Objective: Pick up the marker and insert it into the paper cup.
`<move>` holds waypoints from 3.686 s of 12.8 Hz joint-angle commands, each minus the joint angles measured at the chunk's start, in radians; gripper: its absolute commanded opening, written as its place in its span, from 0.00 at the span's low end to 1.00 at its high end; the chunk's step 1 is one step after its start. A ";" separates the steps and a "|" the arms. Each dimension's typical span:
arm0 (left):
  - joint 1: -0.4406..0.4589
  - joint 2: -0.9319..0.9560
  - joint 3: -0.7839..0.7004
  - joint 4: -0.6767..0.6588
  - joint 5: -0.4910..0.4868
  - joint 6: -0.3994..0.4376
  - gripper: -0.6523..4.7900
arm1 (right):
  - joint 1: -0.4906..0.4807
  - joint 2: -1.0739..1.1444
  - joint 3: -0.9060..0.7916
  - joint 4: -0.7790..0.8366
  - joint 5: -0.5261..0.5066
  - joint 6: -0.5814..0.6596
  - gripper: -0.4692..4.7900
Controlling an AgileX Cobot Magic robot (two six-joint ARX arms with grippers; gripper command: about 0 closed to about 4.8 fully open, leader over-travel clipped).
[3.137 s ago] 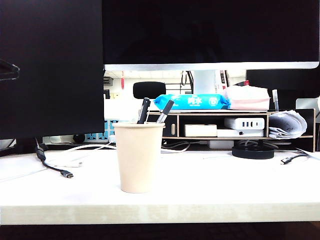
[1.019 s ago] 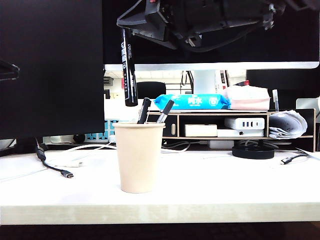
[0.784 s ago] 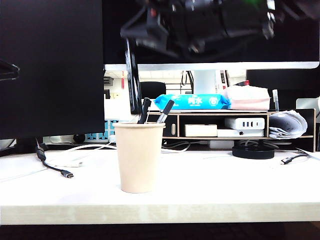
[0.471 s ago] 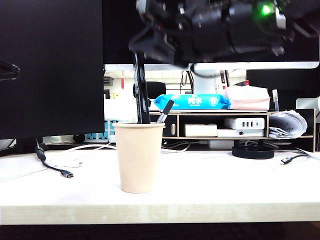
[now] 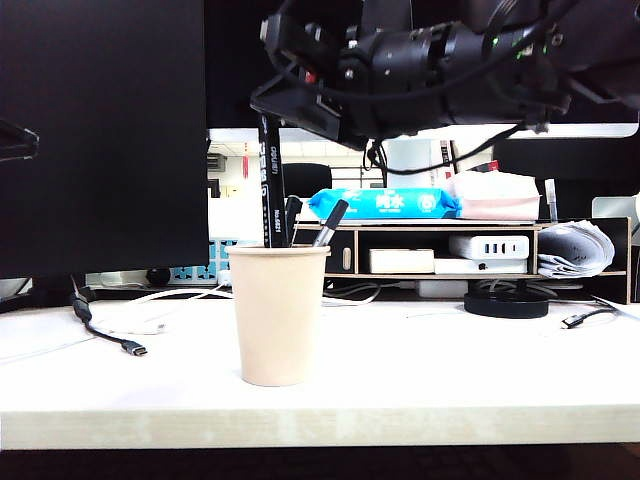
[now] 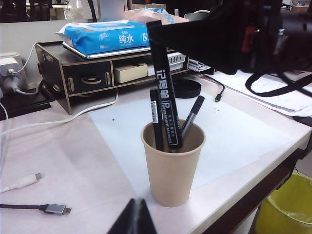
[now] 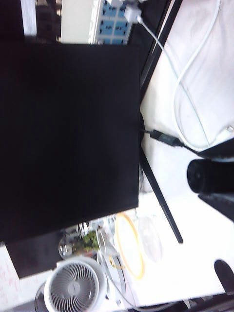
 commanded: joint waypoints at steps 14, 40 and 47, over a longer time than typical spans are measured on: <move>0.000 0.000 0.001 0.006 0.003 0.004 0.11 | 0.002 0.004 -0.034 0.066 0.004 -0.010 0.13; 0.000 0.000 0.001 0.006 0.003 0.004 0.11 | 0.000 -0.121 -0.034 -0.005 0.000 0.041 0.08; 0.009 0.000 0.001 0.006 0.003 0.004 0.11 | 0.001 -0.823 -0.172 -0.777 0.114 -0.017 0.08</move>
